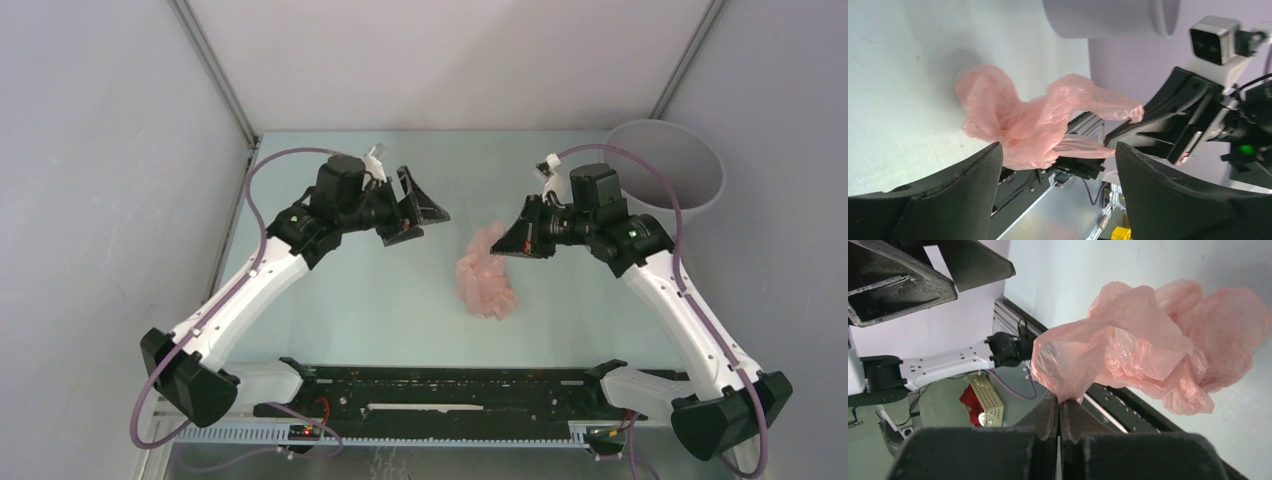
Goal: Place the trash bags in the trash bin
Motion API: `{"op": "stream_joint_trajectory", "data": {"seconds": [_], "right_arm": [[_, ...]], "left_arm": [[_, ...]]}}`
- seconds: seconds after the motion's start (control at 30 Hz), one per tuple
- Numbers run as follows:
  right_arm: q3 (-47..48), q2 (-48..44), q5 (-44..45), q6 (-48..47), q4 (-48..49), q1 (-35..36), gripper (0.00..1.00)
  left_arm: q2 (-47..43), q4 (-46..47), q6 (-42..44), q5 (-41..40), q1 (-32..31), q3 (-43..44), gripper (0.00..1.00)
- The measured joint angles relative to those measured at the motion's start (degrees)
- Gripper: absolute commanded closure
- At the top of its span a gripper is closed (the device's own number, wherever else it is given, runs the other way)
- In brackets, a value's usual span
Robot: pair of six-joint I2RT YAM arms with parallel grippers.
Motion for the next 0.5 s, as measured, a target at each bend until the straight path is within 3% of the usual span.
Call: {"op": "stream_joint_trajectory", "data": {"seconds": [0.2, 0.33, 0.5], "right_arm": [[-2.6, -0.2, -4.8, -5.2, -3.2, -0.7, 1.0], [-3.5, -3.5, -9.0, -8.2, -2.0, -0.2, 1.0], [-8.2, -6.6, -10.5, -10.6, 0.0, -0.6, 1.0]], "left_arm": [[6.3, 2.8, -0.4, 2.0, -0.3, -7.6, 0.19], [11.7, 3.5, -0.5, 2.4, -0.7, -11.0, 0.08], [14.3, 5.4, 0.4, 3.7, -1.2, -11.7, 0.09]]}}
